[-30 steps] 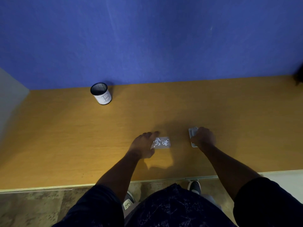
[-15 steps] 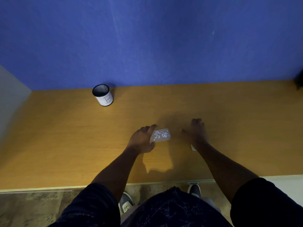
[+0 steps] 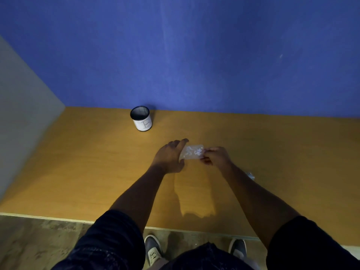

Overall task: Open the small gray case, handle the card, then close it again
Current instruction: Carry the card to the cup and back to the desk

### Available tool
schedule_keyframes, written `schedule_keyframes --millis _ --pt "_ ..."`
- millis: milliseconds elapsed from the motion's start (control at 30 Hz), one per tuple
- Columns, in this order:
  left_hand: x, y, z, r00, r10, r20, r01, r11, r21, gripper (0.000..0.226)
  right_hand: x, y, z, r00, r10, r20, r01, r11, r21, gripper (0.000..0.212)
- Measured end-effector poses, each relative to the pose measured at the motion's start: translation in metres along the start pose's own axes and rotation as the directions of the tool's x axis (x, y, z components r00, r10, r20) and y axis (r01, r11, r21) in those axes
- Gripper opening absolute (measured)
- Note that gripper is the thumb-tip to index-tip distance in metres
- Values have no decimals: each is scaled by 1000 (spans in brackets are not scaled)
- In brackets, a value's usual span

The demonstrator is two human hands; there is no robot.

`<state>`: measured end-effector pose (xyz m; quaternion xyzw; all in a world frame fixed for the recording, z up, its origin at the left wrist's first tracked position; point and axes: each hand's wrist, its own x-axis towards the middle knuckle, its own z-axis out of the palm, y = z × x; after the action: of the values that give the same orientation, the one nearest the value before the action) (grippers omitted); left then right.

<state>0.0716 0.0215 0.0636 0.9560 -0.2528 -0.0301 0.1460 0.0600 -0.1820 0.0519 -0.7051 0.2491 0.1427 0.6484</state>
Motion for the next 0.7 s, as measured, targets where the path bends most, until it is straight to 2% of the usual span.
schedule_keyframes --millis 133,267,433,567,700 --pt "10 -20 -14 994 -88 -72 86 996 -28 76 16 -27 21 1000 5 -11 -3 991 135 14" --pt "18 -44 -22 961 -220 -166 209 975 -81 70 30 -51 41 1000 -10 -7 11 980 200 12" --pt "31 -83 -25 903 -381 -199 385 923 -23 87 53 -80 68 999 -4 -54 18 964 265 11" --pt "43 -109 -28 826 -519 -218 522 852 -50 92 72 -101 91 998 -12 -56 29 949 315 16" --pt "49 -127 -26 796 -572 -199 568 819 -79 96 83 -122 116 998 -46 -41 57 941 332 8"
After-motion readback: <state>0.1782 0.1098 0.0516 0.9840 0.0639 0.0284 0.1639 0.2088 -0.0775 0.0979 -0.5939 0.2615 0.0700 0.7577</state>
